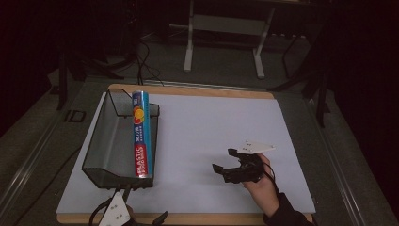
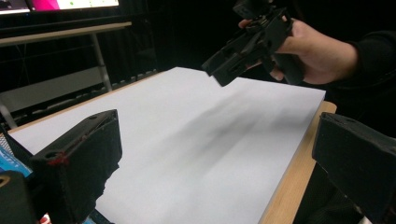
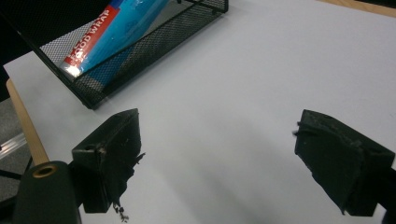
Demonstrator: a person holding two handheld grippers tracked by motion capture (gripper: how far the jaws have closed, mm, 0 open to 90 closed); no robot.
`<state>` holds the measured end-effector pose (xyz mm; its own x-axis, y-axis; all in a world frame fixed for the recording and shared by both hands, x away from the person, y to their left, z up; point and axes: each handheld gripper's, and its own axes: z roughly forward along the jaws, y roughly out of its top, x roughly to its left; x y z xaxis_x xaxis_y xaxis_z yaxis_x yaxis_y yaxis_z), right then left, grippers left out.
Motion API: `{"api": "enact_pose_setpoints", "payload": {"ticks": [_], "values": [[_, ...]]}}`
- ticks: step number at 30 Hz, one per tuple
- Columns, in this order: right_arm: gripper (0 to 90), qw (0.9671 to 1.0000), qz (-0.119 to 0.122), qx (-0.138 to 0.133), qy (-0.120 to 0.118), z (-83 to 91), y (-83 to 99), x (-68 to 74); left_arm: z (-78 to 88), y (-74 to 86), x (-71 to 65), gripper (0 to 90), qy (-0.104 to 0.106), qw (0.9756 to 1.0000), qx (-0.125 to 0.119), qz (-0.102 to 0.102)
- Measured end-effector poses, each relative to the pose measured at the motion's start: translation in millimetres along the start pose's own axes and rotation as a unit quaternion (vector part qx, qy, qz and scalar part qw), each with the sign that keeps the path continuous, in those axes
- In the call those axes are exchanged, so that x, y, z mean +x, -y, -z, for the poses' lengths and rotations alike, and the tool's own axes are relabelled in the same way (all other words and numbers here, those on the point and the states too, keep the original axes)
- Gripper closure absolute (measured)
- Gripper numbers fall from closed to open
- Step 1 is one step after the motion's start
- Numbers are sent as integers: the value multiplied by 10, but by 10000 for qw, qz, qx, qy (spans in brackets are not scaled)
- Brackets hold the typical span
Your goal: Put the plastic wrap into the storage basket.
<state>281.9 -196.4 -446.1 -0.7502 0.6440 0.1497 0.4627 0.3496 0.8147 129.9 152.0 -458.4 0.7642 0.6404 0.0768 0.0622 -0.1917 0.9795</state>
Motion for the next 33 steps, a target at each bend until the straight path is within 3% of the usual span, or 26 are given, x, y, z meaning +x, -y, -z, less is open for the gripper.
{"api": "enact_pose_setpoints", "payload": {"ticks": [12, 16, 33], "values": [[142, 9999, -79, -38, 120, 227, 193, -78, 5, -2, -4, 24, 11, 10000, -6, -6], [142, 9998, -5, 6, 194, 266, 262, -76, 4, -3, -6, 24, 15, 10000, -5, -14], [142, 9994, 139, -43, 326, 238, 346, -129, 6, -5, -1, 24, 26, 10000, -1, -18]]}}
